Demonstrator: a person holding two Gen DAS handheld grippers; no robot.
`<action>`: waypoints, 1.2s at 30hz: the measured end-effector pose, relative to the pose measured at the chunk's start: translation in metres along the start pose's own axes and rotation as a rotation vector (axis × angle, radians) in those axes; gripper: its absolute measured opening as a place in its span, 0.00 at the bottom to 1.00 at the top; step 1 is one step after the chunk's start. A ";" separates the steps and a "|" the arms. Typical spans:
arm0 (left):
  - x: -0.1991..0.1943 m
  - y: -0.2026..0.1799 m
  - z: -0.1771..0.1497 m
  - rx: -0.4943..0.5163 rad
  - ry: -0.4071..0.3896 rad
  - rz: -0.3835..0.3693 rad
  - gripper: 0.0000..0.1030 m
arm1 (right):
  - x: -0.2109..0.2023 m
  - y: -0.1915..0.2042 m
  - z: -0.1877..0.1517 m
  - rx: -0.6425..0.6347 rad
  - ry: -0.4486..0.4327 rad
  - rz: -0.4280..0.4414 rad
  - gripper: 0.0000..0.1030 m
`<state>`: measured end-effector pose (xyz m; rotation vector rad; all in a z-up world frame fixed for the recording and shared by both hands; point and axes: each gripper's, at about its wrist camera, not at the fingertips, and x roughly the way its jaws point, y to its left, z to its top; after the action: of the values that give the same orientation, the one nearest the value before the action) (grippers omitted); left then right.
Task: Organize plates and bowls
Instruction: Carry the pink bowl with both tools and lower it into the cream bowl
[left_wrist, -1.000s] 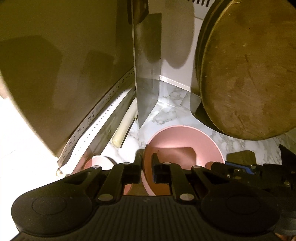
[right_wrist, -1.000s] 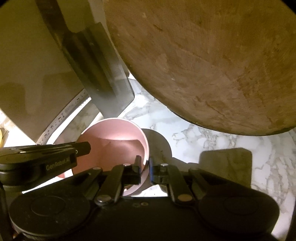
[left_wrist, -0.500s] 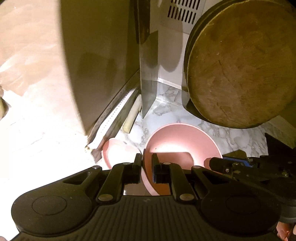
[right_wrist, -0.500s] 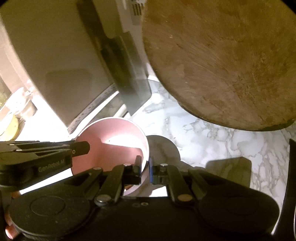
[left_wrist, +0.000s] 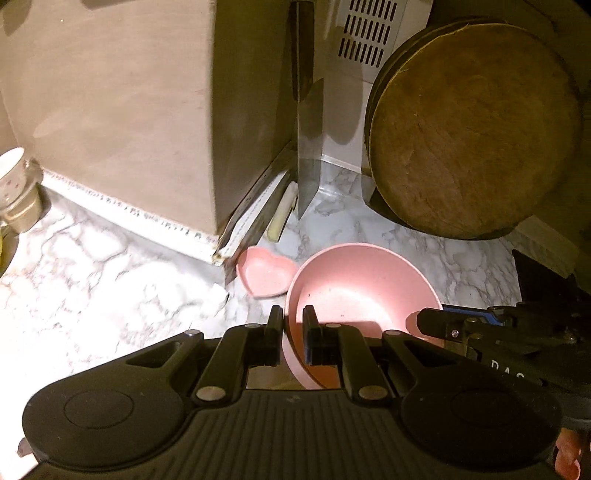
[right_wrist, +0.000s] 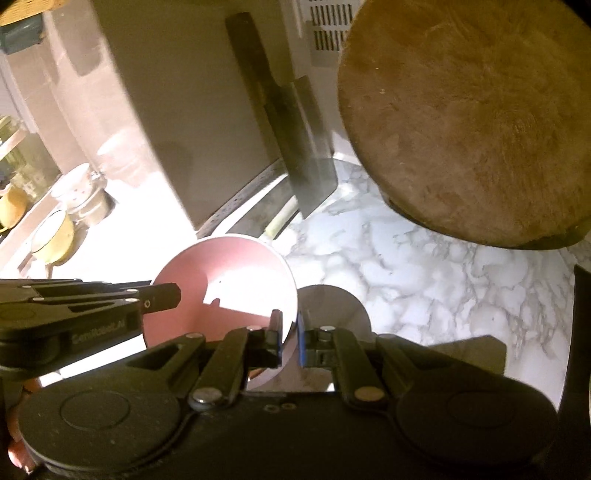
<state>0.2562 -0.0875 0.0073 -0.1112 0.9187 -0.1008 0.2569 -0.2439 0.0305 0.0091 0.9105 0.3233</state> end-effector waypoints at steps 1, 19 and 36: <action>-0.003 0.001 -0.002 0.000 0.002 0.000 0.10 | -0.003 0.004 -0.002 -0.006 -0.002 -0.001 0.06; -0.021 0.017 -0.043 0.000 0.072 0.009 0.10 | -0.006 0.026 -0.040 0.008 0.068 0.017 0.06; -0.005 0.023 -0.057 0.003 0.131 0.017 0.10 | 0.009 0.028 -0.055 0.024 0.131 0.022 0.06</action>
<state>0.2089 -0.0676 -0.0265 -0.0947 1.0500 -0.0951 0.2115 -0.2220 -0.0062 0.0204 1.0444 0.3367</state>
